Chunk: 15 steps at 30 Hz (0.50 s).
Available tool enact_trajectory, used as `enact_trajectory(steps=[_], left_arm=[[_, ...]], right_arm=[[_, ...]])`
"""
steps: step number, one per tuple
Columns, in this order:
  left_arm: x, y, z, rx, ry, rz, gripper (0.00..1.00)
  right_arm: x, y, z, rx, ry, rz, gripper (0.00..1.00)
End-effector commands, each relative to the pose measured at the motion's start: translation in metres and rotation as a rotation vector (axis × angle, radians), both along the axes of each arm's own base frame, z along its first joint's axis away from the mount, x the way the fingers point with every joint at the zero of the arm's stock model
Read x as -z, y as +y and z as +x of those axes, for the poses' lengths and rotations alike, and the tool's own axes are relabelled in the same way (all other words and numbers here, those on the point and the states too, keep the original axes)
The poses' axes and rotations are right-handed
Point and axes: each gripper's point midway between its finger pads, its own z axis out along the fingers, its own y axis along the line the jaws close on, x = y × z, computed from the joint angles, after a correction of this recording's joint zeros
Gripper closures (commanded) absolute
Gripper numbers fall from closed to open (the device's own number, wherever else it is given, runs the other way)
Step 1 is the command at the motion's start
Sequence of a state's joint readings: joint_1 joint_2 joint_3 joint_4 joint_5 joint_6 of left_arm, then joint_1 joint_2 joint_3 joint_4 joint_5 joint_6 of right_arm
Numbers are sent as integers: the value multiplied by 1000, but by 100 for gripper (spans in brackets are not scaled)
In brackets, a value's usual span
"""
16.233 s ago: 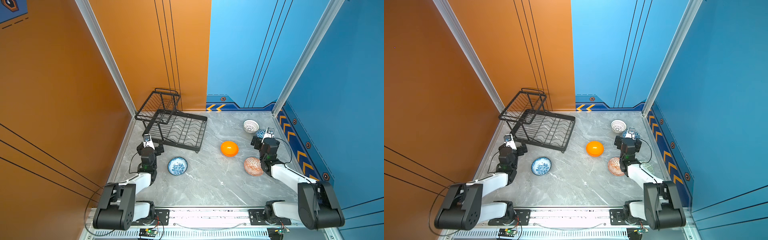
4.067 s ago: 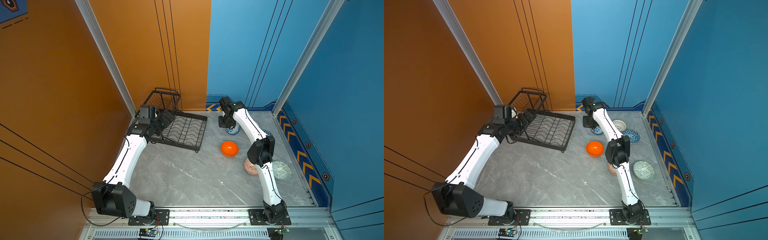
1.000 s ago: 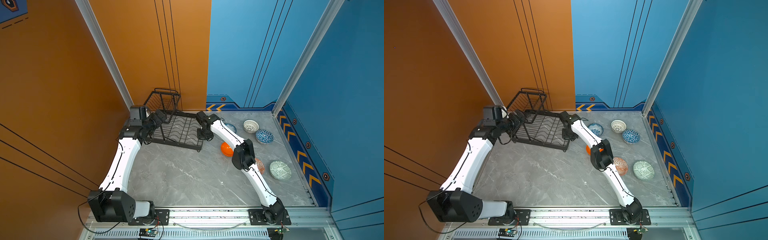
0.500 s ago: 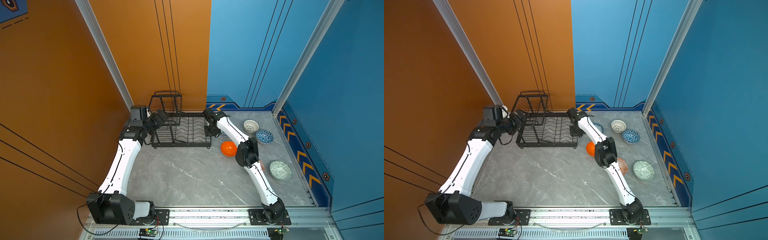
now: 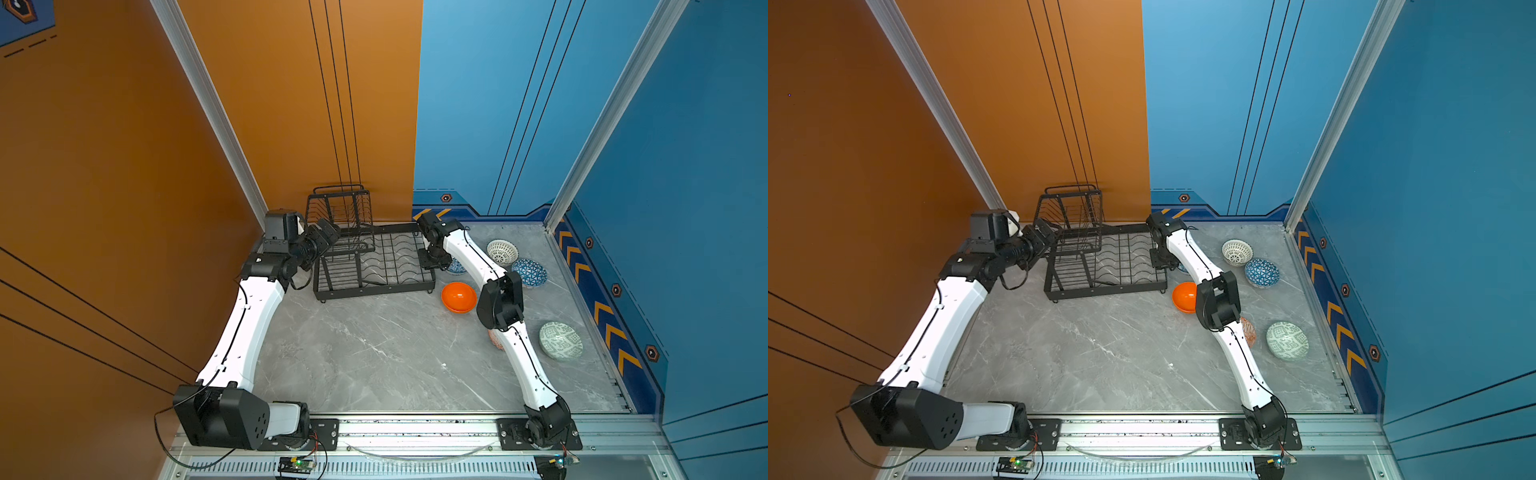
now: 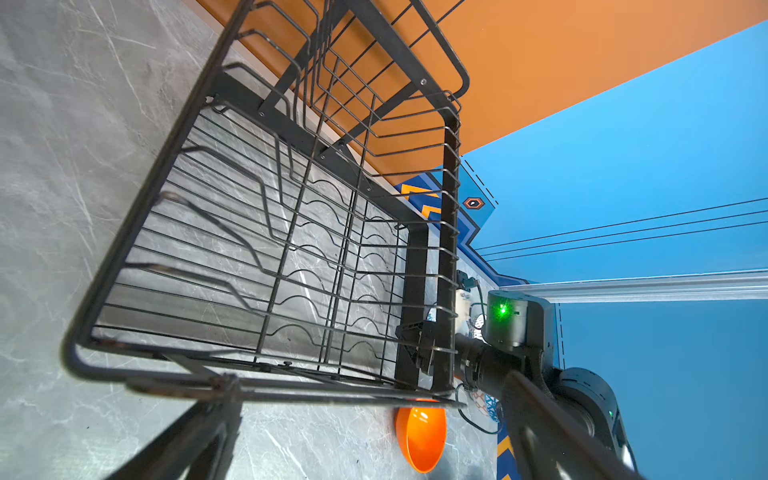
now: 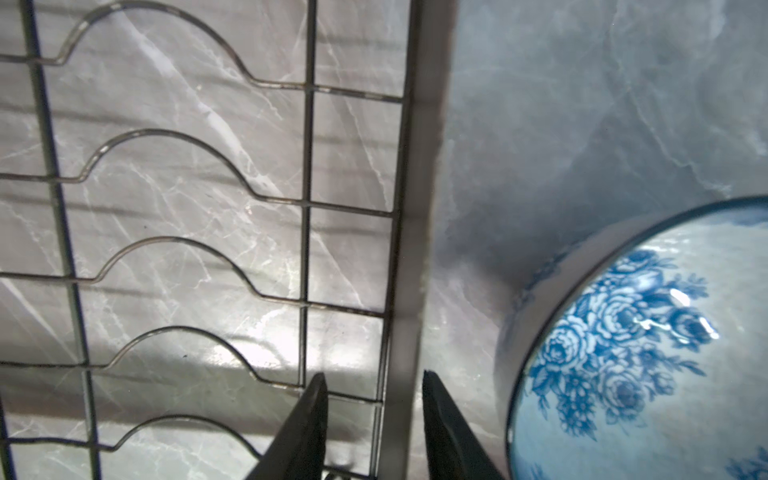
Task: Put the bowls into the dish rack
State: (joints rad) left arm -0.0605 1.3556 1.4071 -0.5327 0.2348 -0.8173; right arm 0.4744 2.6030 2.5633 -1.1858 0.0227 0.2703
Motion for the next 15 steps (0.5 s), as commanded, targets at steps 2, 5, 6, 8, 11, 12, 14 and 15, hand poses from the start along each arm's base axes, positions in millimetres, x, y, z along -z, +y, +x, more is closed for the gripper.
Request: enact_trajectory(steps=[2, 5, 6, 8, 11, 12, 14, 15], left_arm=[[-34, -1, 22, 22, -126, 59, 2], [-44, -7, 34, 51, -162, 64, 2], [-47, -11, 37, 66, -171, 63, 2], [-53, -18, 41, 90, -189, 68, 2], [-54, -25, 38, 107, -197, 82, 2], [-53, -26, 37, 104, -194, 79, 2], [-48, -25, 31, 98, -182, 75, 2], [-45, -26, 30, 99, -175, 74, 2]], right_arm=[[-75, 14, 0, 17, -120, 90, 51], [-100, 5, 5, 87, -176, 113, 42], [-108, -1, 8, 118, -196, 119, 40], [-121, -8, 14, 161, -218, 150, 40], [-132, -24, 22, 222, -250, 156, 35], [-131, -31, 24, 243, -251, 154, 33], [-127, -43, 29, 287, -243, 156, 30], [-124, -47, 31, 304, -238, 156, 30]])
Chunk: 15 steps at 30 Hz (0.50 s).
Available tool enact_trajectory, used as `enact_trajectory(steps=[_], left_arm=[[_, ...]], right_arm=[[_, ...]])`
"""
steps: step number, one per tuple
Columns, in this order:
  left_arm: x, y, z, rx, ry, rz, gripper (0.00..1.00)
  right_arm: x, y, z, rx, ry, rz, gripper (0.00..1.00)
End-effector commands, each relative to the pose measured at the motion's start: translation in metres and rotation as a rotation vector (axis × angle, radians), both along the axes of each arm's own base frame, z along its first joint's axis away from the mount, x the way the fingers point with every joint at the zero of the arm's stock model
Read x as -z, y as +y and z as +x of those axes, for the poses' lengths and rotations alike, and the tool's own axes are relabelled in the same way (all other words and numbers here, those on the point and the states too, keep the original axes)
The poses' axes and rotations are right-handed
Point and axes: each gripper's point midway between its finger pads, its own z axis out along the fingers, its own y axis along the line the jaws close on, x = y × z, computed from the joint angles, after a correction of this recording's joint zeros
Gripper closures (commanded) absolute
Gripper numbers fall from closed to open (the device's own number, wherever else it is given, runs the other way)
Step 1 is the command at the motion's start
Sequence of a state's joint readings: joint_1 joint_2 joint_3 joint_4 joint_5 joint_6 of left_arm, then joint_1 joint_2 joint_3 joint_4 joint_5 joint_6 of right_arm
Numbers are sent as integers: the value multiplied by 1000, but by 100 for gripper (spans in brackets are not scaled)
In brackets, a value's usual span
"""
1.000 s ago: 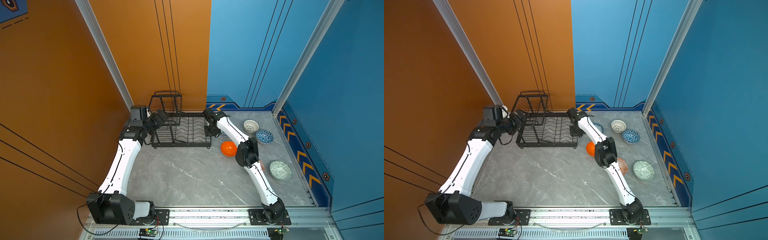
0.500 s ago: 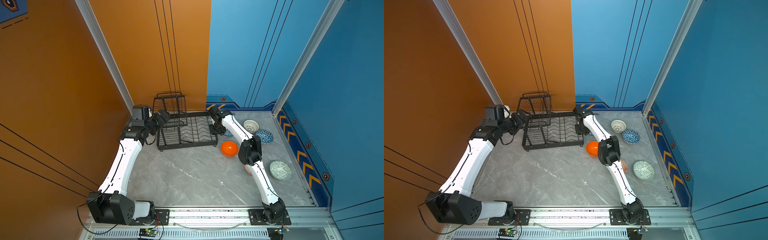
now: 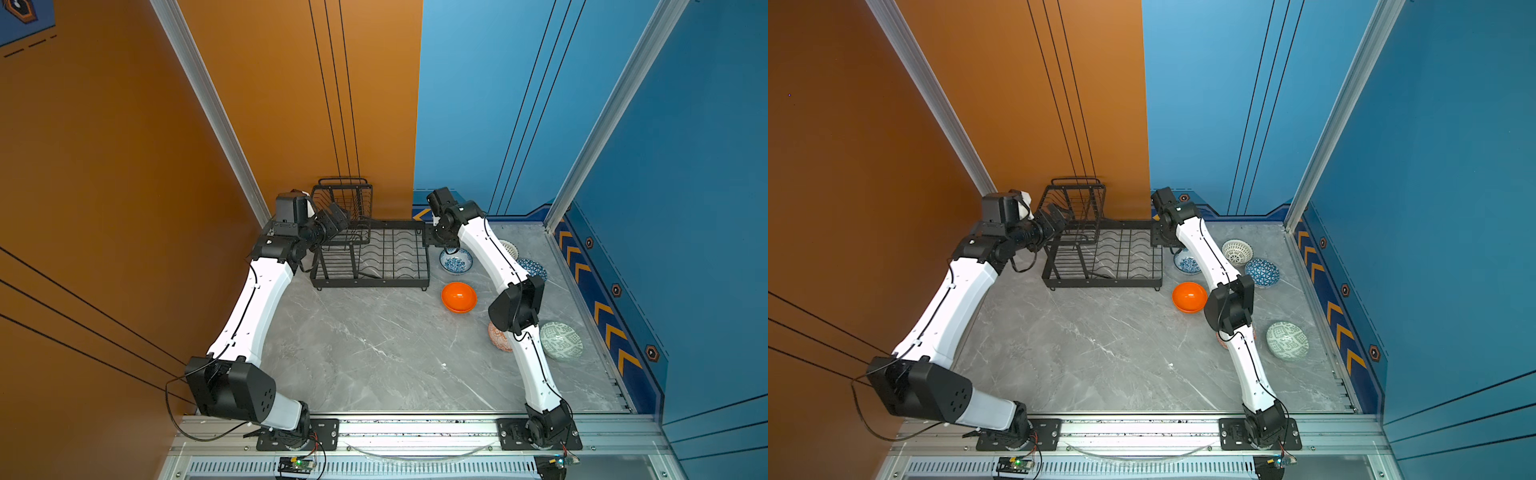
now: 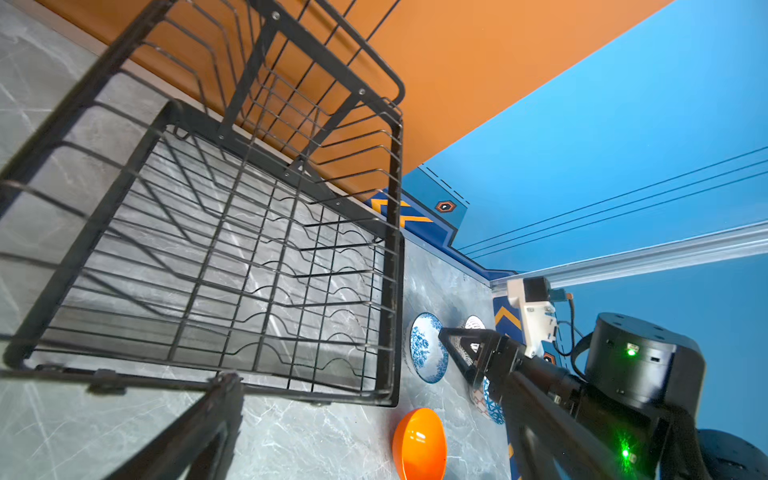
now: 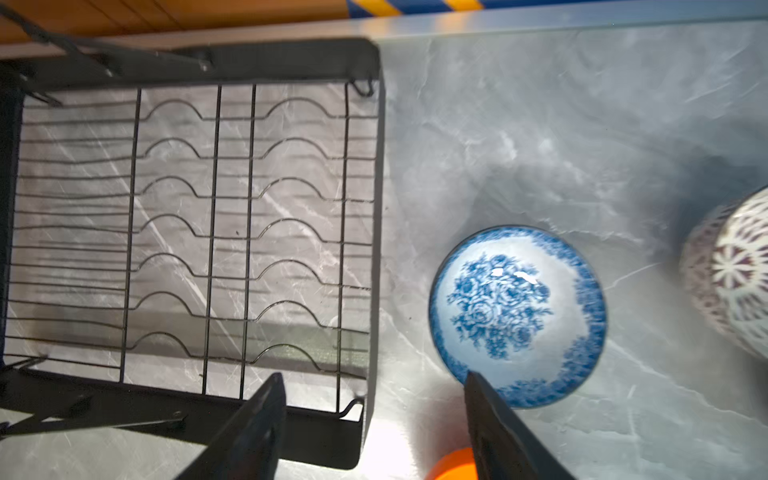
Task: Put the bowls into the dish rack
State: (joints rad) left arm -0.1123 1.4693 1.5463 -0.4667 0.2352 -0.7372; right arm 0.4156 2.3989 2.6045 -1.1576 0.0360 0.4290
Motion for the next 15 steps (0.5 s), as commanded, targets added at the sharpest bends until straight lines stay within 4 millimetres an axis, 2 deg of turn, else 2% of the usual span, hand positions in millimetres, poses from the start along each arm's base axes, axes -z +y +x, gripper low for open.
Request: enact_trajectory(steps=[1, 5, 8, 15], left_arm=[[-13, -1, -7, 10, -56, 12, 2], [-13, -1, -17, 14, -58, 8, 2], [-18, -4, -20, 32, -70, 5, 2], [-27, -45, -29, 196, -123, 74, 2]], right_arm=[[6, -24, 10, 112, 11, 4, 30], [17, -35, 14, 167, 31, 8, 30], [30, -36, 14, 179, 56, -1, 30], [56, -37, 6, 208, 124, -12, 31]])
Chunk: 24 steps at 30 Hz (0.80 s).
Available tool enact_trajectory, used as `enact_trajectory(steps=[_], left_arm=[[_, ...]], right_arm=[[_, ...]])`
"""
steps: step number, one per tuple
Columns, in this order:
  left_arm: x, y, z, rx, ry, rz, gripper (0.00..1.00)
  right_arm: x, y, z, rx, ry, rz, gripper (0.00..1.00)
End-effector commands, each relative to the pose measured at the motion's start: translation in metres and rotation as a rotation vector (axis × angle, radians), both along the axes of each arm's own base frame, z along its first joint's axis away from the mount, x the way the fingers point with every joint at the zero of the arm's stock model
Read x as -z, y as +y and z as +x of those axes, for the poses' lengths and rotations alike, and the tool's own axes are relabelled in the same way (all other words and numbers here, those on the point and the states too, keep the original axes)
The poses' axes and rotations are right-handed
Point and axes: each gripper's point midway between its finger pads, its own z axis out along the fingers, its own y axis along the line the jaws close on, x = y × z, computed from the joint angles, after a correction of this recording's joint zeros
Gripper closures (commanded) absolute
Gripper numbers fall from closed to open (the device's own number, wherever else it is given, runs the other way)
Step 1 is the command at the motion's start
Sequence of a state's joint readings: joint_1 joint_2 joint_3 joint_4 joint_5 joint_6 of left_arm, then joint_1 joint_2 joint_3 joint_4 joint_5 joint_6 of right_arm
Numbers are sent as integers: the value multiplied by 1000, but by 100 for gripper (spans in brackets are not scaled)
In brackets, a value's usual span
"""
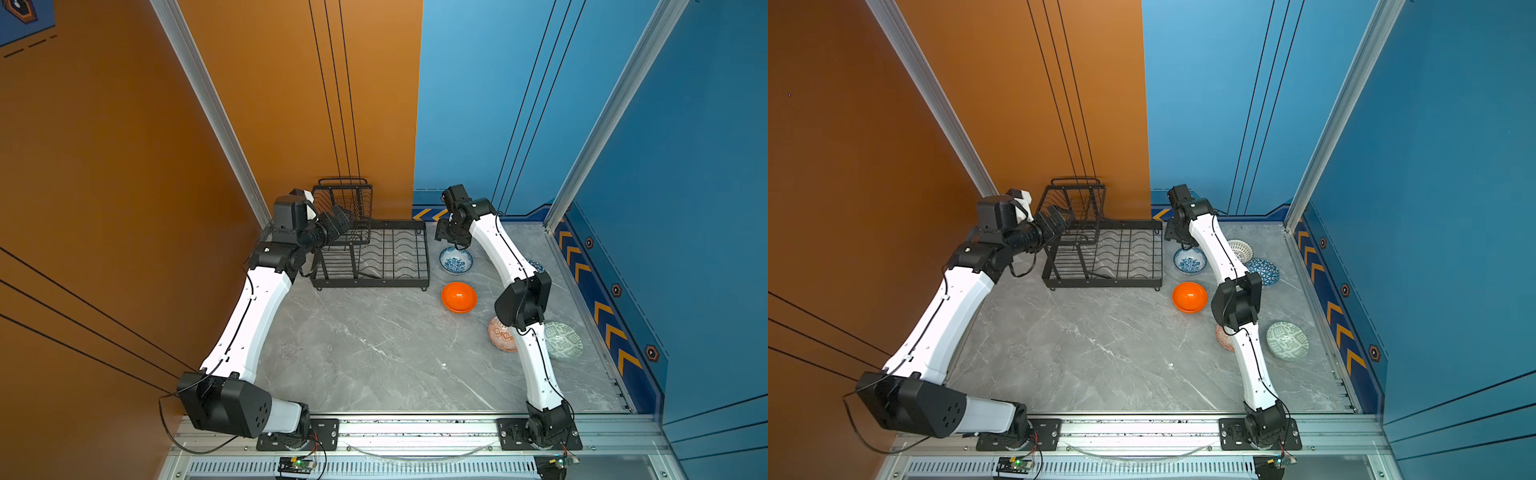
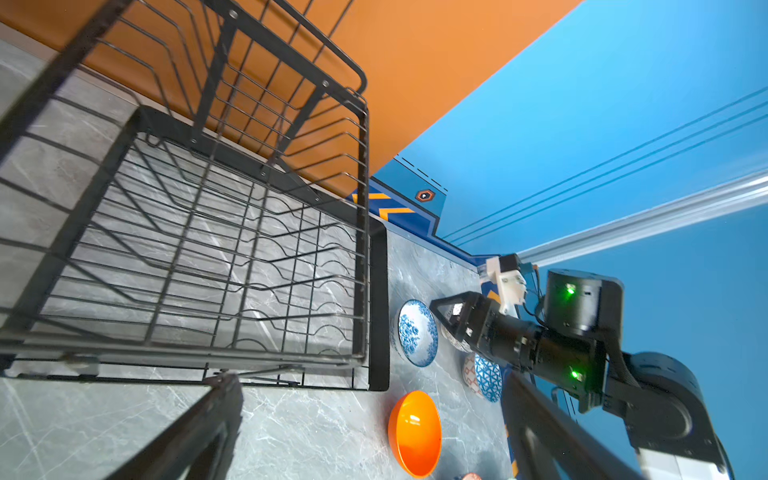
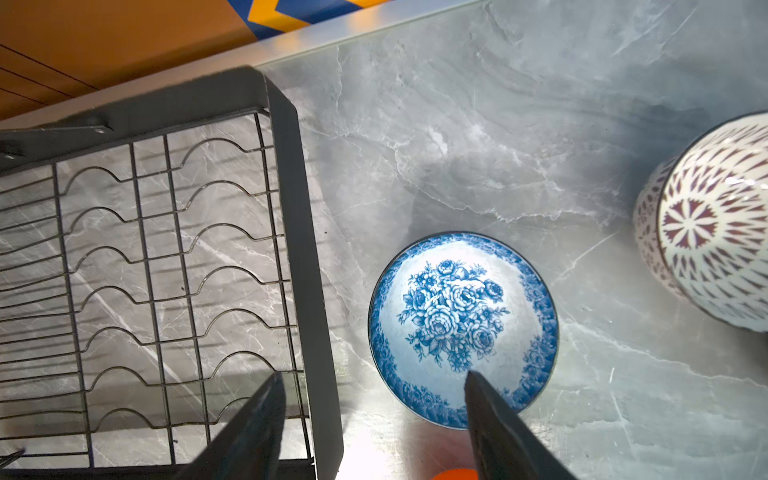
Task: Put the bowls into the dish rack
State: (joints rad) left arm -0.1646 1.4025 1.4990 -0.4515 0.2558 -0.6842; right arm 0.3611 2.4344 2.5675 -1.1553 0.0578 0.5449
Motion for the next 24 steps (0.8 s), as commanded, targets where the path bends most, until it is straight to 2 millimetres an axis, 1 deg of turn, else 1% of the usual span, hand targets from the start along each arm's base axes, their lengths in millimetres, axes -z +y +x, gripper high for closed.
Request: enact_trajectory(steps=[1, 5, 9, 12, 14, 24], left_arm=[[-14, -28, -9, 124, -70, 65, 2], [-8, -56, -12, 213, -81, 145, 2], [0, -82, -11, 283, -83, 183, 2], [1, -97, -13, 332, -86, 218, 2], [2, -101, -12, 342, -86, 225, 2], [9, -103, -11, 348, -74, 234, 2]], right_arm=[[27, -5, -5, 52, 64, -16, 31], [44, -7, -7, 97, 113, 18, 31], [57, -4, -6, 123, 140, 44, 33], [65, -5, -6, 145, 158, 57, 35], [70, -7, -5, 156, 168, 63, 37], [88, -7, 2, 189, 192, 113, 42]])
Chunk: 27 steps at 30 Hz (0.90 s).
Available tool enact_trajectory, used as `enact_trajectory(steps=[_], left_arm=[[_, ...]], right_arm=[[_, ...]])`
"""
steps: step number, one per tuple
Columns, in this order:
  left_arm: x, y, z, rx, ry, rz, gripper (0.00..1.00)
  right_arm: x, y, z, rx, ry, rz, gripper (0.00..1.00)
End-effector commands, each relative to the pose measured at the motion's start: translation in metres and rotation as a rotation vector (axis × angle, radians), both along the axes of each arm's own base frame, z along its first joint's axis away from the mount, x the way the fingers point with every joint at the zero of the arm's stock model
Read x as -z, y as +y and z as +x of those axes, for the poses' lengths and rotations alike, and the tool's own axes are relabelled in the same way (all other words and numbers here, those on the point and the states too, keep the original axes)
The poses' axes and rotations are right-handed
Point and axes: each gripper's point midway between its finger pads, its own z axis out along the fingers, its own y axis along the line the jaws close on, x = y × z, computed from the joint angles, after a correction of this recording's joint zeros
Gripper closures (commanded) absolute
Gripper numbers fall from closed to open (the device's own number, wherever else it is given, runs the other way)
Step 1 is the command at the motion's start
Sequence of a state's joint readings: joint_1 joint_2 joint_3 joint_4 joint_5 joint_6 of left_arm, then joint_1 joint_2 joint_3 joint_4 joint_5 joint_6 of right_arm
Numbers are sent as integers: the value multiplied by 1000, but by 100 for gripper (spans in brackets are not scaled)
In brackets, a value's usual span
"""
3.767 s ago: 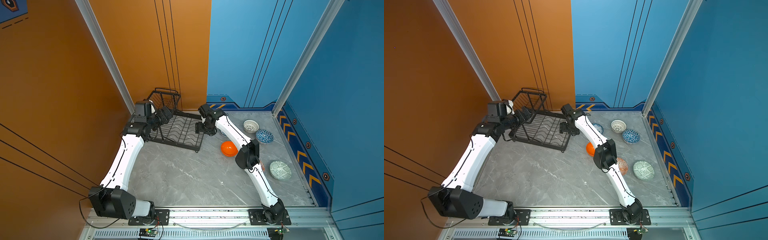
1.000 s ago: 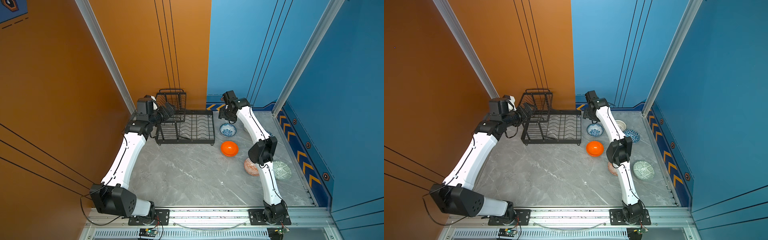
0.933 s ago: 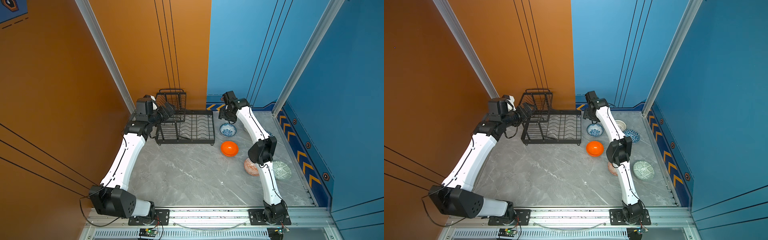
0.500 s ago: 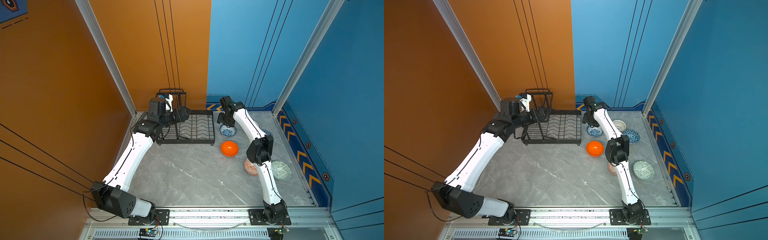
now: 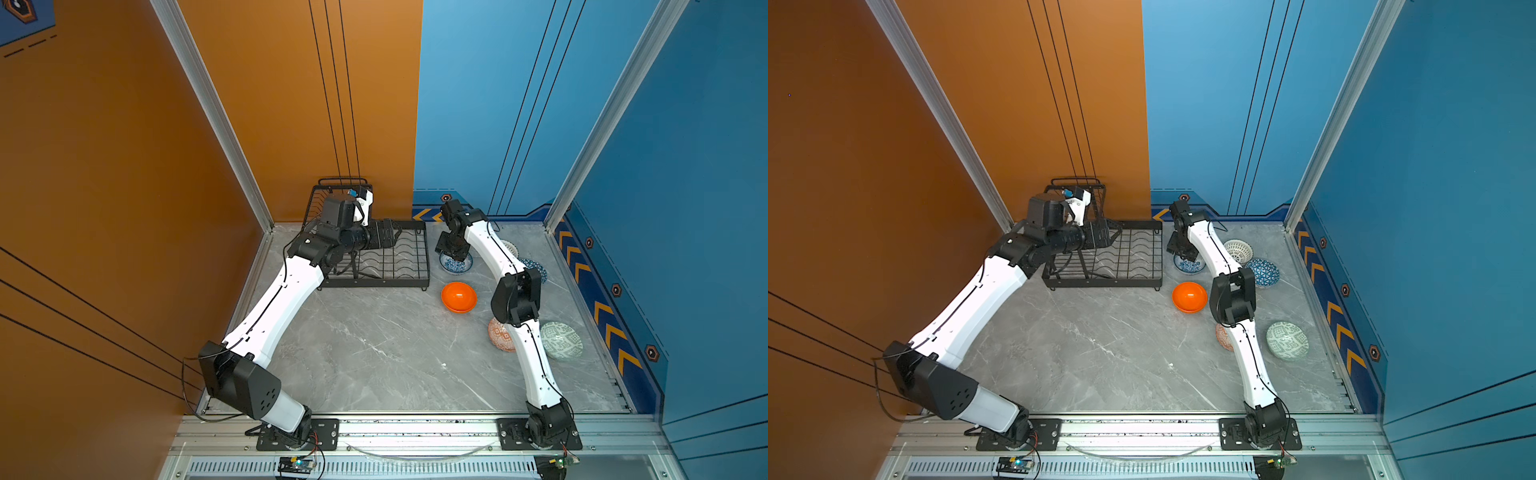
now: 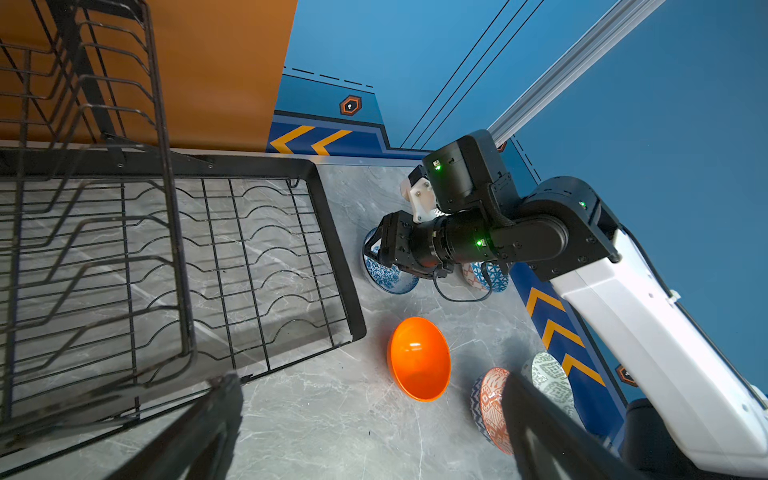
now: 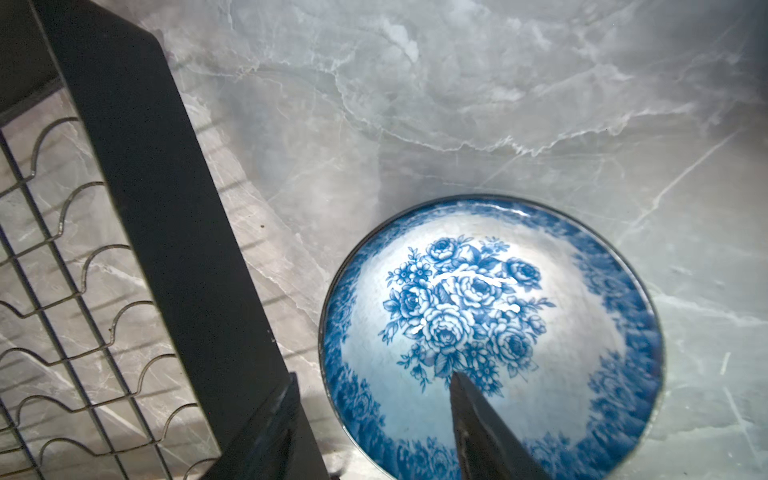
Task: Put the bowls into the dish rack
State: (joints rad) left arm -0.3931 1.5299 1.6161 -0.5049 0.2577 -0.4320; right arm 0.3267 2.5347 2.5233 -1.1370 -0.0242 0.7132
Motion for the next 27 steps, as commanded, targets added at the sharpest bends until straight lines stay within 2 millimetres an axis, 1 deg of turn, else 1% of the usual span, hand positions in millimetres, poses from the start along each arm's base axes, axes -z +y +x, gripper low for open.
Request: enact_trajectory(steps=[1, 6, 10, 14, 16, 21, 25, 27], left_arm=[[-4, -1, 0, 10, -18, 24, 2], [-3, -2, 0, 15, -21, 33, 2], [-5, -3, -1, 23, -30, 45, 2], [-5, -5, -2, 33, -37, 61, 2], [-5, -7, -2, 37, -40, 70, 2], [-2, -9, 1, 32, -30, 70, 2], [-1, -14, 6, 28, -21, 58, 2], [-1, -18, 9, 31, -20, 59, 2]], right_arm=[[21, -1, 2, 37, 34, 27, 42], [29, 5, 12, 61, 20, 66, 44], [34, 3, 18, 85, 11, 85, 48], [39, 1, 21, 93, 12, 89, 58], [38, 0, 21, 95, 12, 91, 66], [24, -5, 24, 100, -13, 96, 85], [6, -12, 26, 103, -40, 108, 97], [-3, -14, 27, 104, -52, 120, 100]])
